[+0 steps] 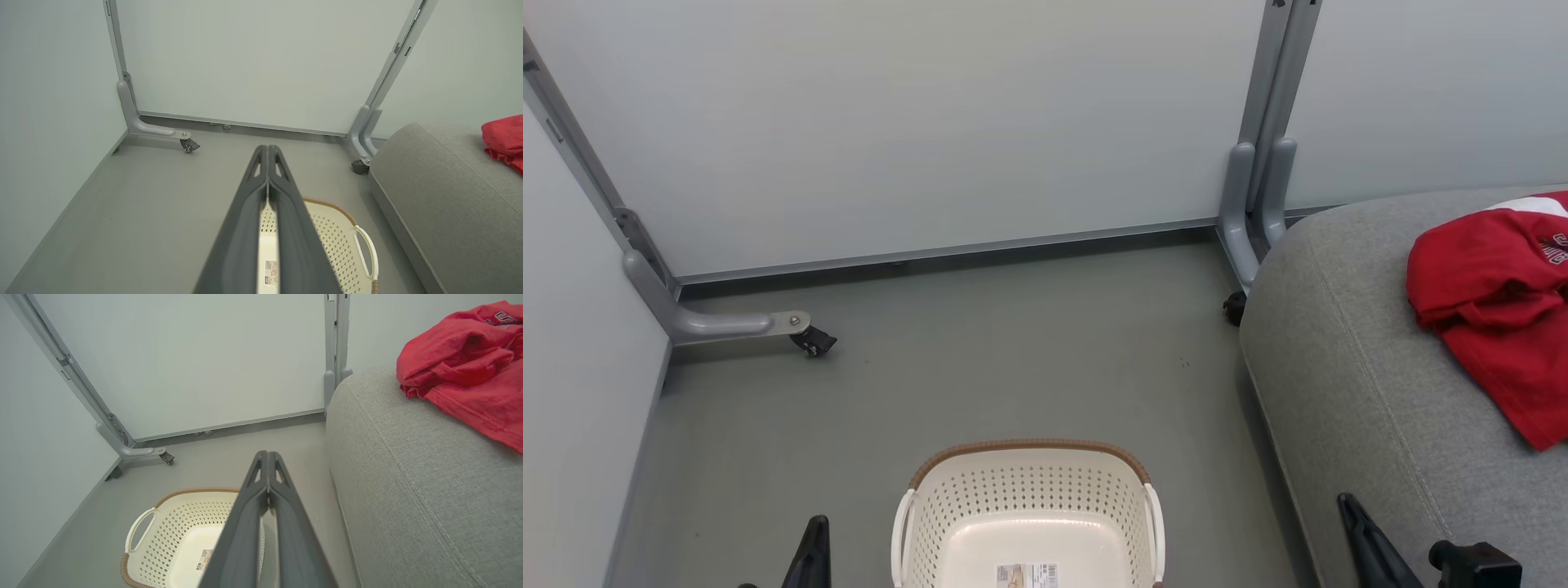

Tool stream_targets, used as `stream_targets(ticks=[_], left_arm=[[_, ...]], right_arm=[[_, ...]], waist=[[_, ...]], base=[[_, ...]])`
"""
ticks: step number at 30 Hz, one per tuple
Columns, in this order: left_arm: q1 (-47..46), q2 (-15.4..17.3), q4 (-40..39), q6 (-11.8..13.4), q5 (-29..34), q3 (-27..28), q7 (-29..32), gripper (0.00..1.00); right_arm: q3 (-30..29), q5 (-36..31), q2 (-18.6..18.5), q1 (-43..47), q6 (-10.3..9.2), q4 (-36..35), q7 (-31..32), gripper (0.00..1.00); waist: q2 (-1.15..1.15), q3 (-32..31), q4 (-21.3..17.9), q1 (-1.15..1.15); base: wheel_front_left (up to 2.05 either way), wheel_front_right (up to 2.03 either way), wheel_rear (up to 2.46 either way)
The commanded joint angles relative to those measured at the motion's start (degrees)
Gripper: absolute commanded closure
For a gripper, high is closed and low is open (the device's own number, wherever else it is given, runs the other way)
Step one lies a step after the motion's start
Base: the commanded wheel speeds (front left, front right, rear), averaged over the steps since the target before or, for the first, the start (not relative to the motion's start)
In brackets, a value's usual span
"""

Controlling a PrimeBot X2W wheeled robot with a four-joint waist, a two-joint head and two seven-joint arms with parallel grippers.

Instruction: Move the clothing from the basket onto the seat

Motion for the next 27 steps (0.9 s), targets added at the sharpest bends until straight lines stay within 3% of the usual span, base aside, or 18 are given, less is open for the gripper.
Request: stream_targets(ticks=[1,27], left_arm=[[-2.04,0.44,-0.64,-0.08,-2.66,0.37,0.33,1.0],[-8.04,1.36,1.49,-0.61,-28.24,2.33,5.76,1.0]], right_arm=[[-0.3,2.56,-0.5,-1.85,-0.01,-0.58,0.44,1.0],[-1.92,28.09,-1.03,-7.41,-0.02,1.72,6.13,1.0]], waist=[[0.0,0.05,-0.03,0.0],[0.0,1.2,-0.59,0.0]], base=[[0.0,0.0,0.0],[0.0,0.0,0.0]])
